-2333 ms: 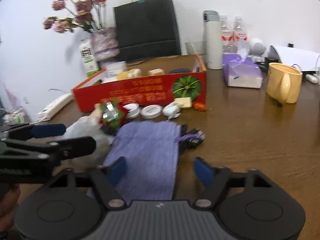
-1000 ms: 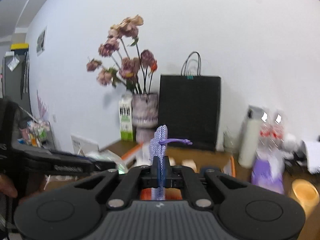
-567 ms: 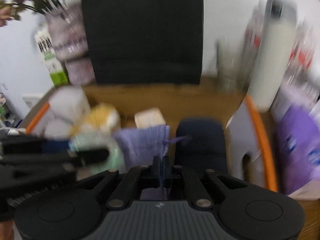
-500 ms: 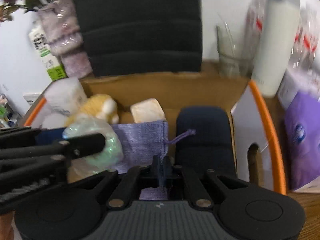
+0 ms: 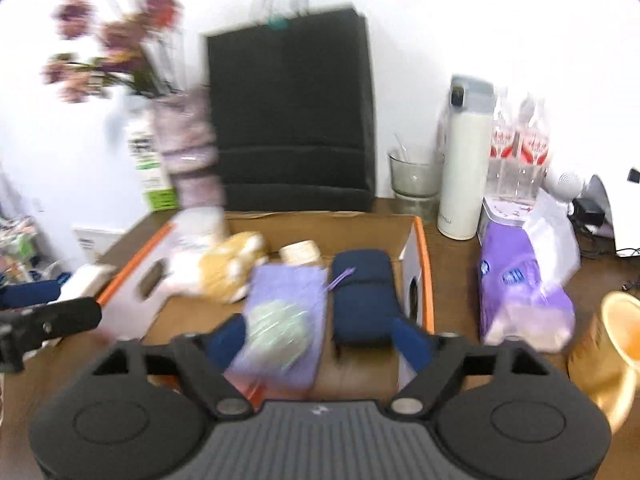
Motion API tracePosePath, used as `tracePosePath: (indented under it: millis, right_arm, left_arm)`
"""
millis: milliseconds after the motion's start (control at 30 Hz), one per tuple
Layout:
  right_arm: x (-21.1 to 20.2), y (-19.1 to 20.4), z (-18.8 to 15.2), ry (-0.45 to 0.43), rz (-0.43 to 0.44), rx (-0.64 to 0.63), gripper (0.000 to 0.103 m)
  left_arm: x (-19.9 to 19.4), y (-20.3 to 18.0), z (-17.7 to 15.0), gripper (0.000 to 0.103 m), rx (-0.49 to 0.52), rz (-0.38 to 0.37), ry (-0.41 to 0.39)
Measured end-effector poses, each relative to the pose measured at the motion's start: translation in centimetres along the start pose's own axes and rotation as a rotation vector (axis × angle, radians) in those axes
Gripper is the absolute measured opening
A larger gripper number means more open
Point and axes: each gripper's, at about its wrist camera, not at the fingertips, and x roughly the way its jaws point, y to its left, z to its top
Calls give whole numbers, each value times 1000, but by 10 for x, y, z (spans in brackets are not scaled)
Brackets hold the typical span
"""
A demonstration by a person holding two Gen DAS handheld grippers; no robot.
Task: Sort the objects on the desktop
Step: 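Carry the plastic bag and purple pouch into the box and open both tools, then withdraw both tools from the box back over the desk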
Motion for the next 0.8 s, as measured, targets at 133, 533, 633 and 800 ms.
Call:
tracePosePath:
  millis: [133,533,633,800]
  right_arm:
    - [-42,21,-50,-6,19,-21,84]
    - [-110,49,-174,-60,8,11,89]
    - [-109,51,-191,-50,-9,5,89]
    - [-106,44,-194,-65,-42,62,89]
  left_arm:
    - [-37,-1,-46,103,10,51,4]
    - [-86,-12,-159,103,83,91,-11]
    - [-84,-11,-165,103,76,97,-15]
    - [-77,-8,-172,103,44,112,-16]
